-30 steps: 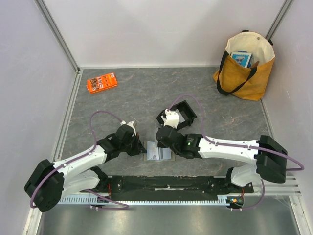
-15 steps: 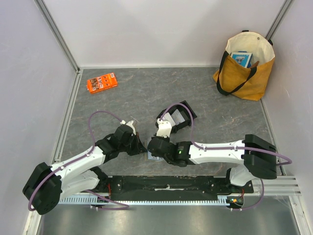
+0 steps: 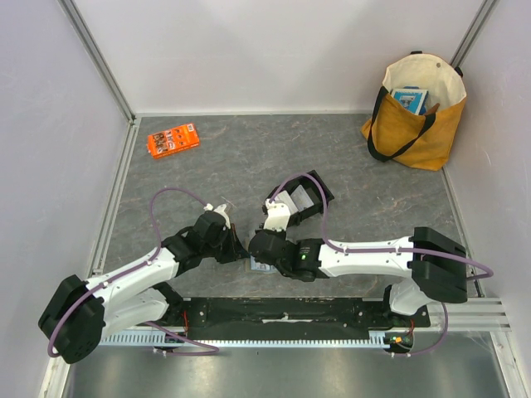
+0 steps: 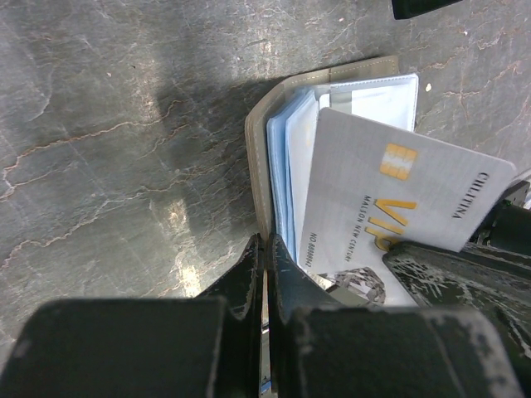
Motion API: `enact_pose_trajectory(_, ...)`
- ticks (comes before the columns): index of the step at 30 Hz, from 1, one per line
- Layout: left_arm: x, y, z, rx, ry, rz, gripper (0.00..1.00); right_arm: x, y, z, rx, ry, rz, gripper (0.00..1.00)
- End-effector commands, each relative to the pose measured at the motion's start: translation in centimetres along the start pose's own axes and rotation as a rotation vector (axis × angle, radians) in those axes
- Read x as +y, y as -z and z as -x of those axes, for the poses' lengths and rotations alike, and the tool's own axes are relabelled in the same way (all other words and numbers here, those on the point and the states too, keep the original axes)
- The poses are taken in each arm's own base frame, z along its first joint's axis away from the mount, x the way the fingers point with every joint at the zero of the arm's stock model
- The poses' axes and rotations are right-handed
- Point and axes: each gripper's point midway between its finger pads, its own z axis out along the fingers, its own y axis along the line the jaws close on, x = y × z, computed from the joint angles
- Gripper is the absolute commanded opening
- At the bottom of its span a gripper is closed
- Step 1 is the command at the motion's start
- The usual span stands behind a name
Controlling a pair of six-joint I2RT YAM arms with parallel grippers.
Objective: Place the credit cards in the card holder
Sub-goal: Turn over the card slot in the card holder.
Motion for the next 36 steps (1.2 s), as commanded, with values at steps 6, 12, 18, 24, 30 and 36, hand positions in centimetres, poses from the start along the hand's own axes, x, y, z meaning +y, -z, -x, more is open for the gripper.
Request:
enact_pose_trajectory(6,-0.7,0.1,0.3,-0.006,-0.014,-0.027,0.02,1.1,-0.8,0.2,-0.018,-0.018,0.003,0.0)
enact_pose_trajectory(12,-0.6,0.1,0.2,-0.006,-0.014,-0.025,0.02,1.4,-0.1,1.4,-0.046,-0.03,0.015,0.0)
enact_pose_trajectory(18,-0.6,0.1,0.2,-0.01,-0.015,-0.027,0.02,1.9,0.1,1.9,-0.054,-0.037,0.027,0.0)
enact_pose_trajectory(24,-0.6,0.1,0.2,-0.008,-0.015,-0.028,0.02,1.5,-0.8,0.5,-0.025,-0.019,0.005,0.0)
enact_pose_trajectory(30,-0.6,0.1,0.3,-0.012,-0.015,-0.027,0.02,-0.2,-1.0,0.4,-0.039,0.07,-0.097,0.0)
enact_pose_trajectory(36,-0.8,0.2,0.4,-0.011,-0.015,-0.031,0.02,-0.4,-0.2,0.7,-0.077,0.174,-0.183,0.0)
